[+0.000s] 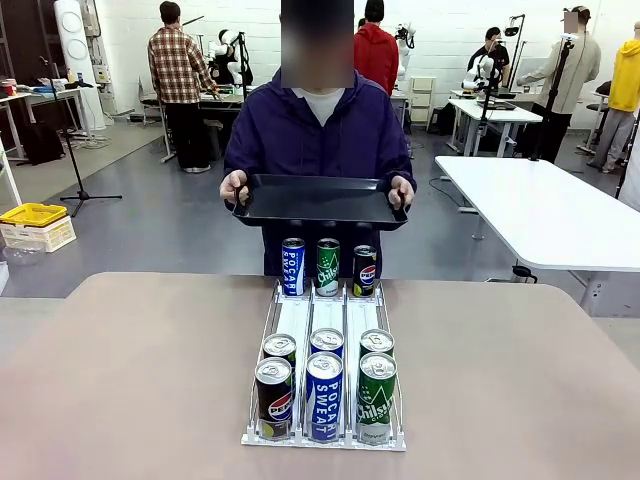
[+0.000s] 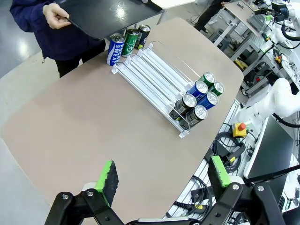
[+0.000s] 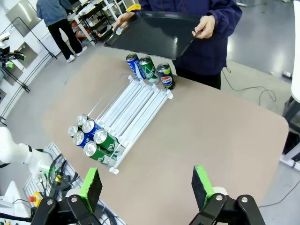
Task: Retrieve and hand over the desired beverage to the person.
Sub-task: Pick up a can of the same type that the person held from the Automatic Can Dispenser.
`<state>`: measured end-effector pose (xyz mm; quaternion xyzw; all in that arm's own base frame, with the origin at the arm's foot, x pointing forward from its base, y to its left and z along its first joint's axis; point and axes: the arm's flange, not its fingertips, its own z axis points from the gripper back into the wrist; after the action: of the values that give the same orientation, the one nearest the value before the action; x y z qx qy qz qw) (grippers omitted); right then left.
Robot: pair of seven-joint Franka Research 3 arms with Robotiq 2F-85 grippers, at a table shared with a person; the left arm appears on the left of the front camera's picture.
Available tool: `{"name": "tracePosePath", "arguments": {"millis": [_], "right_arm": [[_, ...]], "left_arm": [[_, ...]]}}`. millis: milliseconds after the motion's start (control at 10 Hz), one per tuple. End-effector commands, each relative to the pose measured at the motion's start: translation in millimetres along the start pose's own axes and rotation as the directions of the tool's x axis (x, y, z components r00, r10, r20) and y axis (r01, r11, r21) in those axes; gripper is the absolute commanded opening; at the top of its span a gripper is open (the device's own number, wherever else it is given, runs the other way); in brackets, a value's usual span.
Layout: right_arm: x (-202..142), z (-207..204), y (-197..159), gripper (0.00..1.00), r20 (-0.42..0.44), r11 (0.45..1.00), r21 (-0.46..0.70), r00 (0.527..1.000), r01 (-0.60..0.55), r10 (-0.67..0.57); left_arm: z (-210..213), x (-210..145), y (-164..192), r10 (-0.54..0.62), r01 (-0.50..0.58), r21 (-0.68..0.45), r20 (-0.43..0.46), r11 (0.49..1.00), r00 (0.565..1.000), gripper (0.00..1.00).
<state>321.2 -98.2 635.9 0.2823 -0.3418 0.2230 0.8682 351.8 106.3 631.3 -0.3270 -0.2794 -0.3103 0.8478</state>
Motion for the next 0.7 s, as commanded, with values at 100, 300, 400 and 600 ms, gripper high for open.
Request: {"name": "tracePosePath", "arguments": {"millis": [100,300,400,600], "right_arm": [[2.5,-1.4,-1.8,1.00,0.017,1.000,0.028,1.000,-0.007,0.006],[2.5,-1.4,-1.8,1.00,0.017,1.000,0.028,1.000,-0.007,0.006],[2.5,-1.4,-1.8,1.00,0.017,1.000,0.028,1.000,-0.007,0.006],[2.5,-1.4,-1.8,1.00,0.017,1.000,0.028,1.000,-0.007,0.006]], "left_arm": [[2.0,0.1,1.4,-0.021,0.021,-0.015,0.013,1.000,1.000,1.00],[2.0,0.1,1.4,-0.021,0.021,-0.015,0.013,1.000,1.000,1.00],[2.0,0.1,1.4,-0.021,0.021,-0.015,0.013,1.000,1.000,1.00],[2.0,0.1,1.4,-0.021,0.021,-0.015,0.013,1.000,1.000,1.00]]}}
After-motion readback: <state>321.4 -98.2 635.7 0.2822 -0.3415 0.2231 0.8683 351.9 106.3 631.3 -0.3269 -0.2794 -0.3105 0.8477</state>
